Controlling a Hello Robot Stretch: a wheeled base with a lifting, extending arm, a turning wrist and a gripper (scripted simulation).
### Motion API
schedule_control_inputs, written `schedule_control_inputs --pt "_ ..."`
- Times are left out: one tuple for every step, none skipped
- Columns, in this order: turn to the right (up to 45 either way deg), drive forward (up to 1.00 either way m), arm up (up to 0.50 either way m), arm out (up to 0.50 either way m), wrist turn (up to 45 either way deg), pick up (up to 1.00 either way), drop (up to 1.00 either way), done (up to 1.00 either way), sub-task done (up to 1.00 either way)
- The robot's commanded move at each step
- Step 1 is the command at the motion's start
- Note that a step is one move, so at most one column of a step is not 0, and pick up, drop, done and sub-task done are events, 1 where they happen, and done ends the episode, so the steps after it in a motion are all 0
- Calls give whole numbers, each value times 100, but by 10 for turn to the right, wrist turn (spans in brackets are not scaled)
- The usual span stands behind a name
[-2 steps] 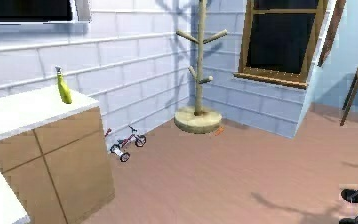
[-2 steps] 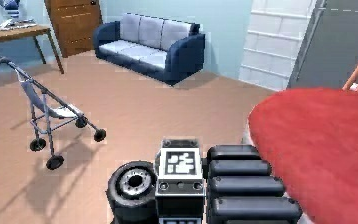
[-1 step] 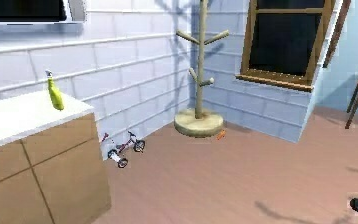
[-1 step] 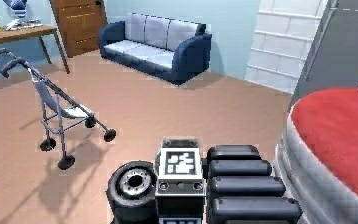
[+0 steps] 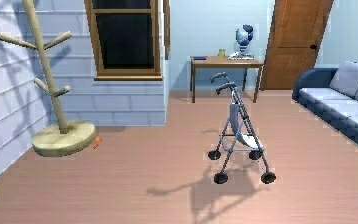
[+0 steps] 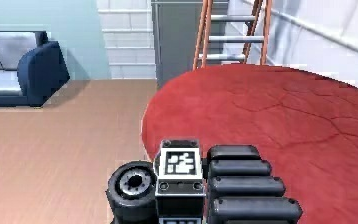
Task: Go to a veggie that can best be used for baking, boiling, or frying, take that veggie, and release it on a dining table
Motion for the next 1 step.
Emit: schedule_control_inputs --pt "0 100 0 0 0 0 0 0 0"
